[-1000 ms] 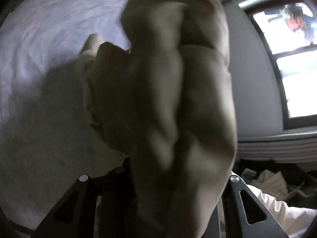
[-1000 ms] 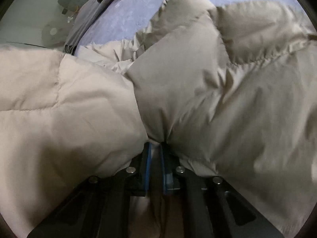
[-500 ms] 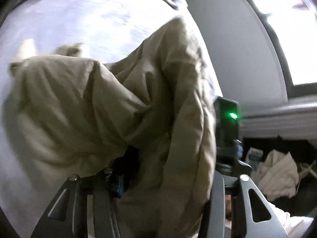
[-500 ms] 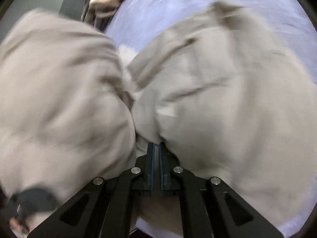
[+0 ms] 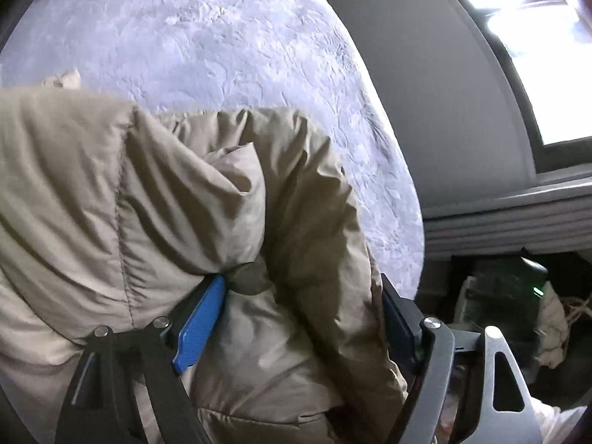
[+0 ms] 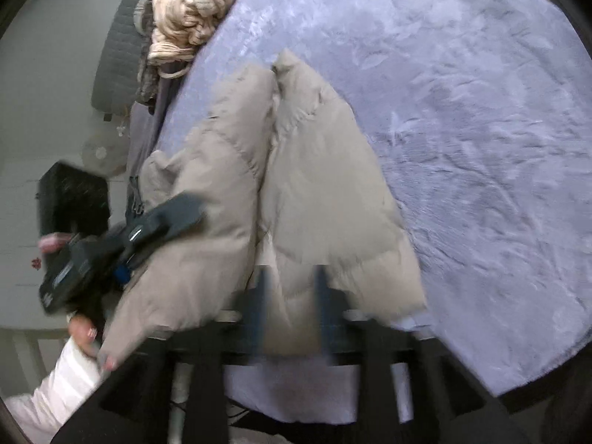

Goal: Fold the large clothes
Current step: 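Open both tools and release the folded coat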

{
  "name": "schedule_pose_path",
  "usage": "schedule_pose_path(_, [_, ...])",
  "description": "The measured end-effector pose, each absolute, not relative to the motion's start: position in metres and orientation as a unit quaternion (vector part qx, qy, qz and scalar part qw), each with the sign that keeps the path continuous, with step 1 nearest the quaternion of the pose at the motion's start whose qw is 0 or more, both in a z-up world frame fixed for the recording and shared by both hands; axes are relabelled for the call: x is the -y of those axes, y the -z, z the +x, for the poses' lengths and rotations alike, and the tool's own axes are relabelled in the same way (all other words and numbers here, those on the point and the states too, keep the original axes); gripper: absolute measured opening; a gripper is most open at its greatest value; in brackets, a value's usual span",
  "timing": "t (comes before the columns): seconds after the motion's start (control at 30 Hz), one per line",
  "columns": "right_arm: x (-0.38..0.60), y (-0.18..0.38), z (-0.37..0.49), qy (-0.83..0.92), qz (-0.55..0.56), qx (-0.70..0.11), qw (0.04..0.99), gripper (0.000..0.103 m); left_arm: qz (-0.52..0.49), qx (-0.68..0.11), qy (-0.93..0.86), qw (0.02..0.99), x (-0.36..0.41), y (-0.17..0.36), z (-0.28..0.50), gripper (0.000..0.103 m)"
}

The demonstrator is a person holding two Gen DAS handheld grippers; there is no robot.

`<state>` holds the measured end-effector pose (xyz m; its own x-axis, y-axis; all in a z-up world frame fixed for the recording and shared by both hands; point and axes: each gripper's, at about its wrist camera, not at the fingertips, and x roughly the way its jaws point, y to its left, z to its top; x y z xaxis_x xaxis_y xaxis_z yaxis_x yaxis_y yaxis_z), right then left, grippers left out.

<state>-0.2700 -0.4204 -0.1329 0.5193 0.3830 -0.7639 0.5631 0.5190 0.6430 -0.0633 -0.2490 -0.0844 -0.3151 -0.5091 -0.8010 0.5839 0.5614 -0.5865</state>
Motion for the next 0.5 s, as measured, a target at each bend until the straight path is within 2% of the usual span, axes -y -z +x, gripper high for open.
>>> schedule_pose_path(0.03, [0.417, 0.124, -0.276, 0.055, 0.480, -0.481, 0.731, 0.068, 0.032, -0.656, 0.468, 0.591, 0.249, 0.080, -0.068, 0.080])
schedule_pose_path(0.13, [0.415, 0.100, -0.306, 0.016, 0.450, -0.479, 0.754, 0.070, 0.048, -0.628, 0.476, 0.614, 0.249, 0.058, -0.075, 0.080])
schedule_pose_path(0.2, [0.397, 0.082, -0.303, -0.022, 0.430, -0.479, 0.765, 0.085, 0.053, -0.606, 0.482, 0.630, 0.254, 0.037, -0.068, 0.080])
schedule_pose_path(0.23, [0.386, 0.079, -0.292, -0.039, 0.424, -0.480, 0.767, 0.087, 0.054, -0.596, 0.482, 0.640, 0.254, 0.028, -0.063, 0.080])
schedule_pose_path(0.4, [0.347, 0.074, -0.260, -0.073, 0.391, -0.496, 0.771, 0.087, 0.054, -0.537, 0.442, 0.717, 0.224, -0.014, -0.027, 0.080])
schedule_pose_path(0.5, [0.345, 0.084, -0.248, -0.017, 0.384, -0.510, 0.769, 0.087, 0.057, -0.534, 0.382, 0.752, 0.180, -0.005, 0.009, 0.080])
